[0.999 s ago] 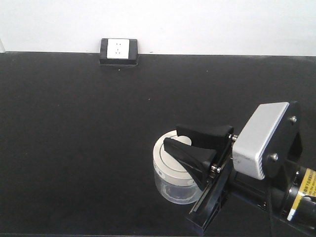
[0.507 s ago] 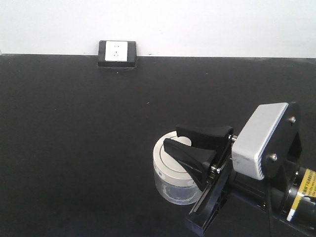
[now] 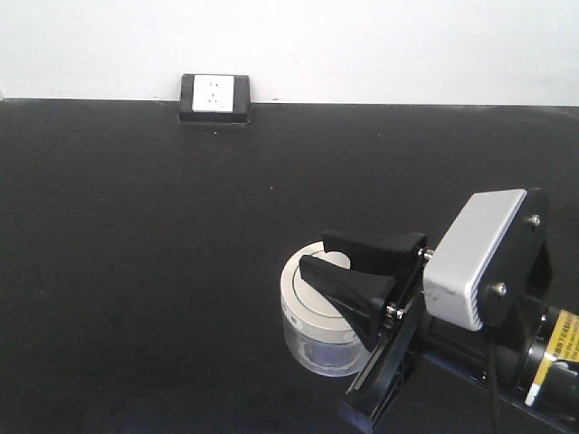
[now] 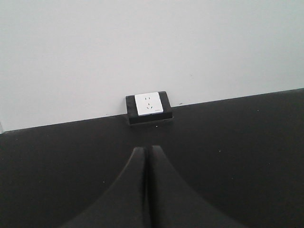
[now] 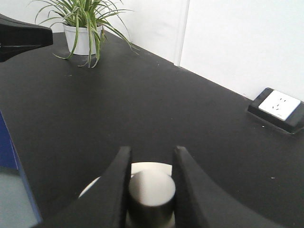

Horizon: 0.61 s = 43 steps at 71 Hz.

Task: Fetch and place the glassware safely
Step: 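Hold the jar in the right gripper while the base turns to the black countertop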

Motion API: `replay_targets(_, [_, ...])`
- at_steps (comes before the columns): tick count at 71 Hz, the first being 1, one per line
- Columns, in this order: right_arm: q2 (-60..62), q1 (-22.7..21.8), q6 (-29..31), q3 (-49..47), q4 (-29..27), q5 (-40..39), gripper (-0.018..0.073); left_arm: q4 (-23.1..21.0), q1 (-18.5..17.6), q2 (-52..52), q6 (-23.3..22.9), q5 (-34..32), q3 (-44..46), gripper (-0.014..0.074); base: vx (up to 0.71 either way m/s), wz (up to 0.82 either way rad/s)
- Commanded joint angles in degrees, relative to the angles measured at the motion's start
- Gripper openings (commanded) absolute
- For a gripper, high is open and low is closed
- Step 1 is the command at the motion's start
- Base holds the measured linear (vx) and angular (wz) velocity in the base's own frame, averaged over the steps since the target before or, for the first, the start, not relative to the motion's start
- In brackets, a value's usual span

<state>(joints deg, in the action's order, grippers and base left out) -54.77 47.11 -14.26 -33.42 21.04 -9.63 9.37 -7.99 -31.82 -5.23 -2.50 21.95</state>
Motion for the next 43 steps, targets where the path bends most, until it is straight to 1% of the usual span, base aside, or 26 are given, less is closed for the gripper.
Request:
replay_targets(1, [0.68, -0.03, 0.2, -1.87, -0.25, -5.27, -0.0001, -0.46, -0.37, 0.03, -0.46, -4.04, 1.44, -0.0007, 0.0, 0.0])
replay_targets(43, [0.68, -0.03, 0.2, -1.87, -0.25, -5.19, -0.0001, -0.46, -0.37, 0.02, -0.46, -4.08, 1.44, -0.0007, 0.0, 0.0])
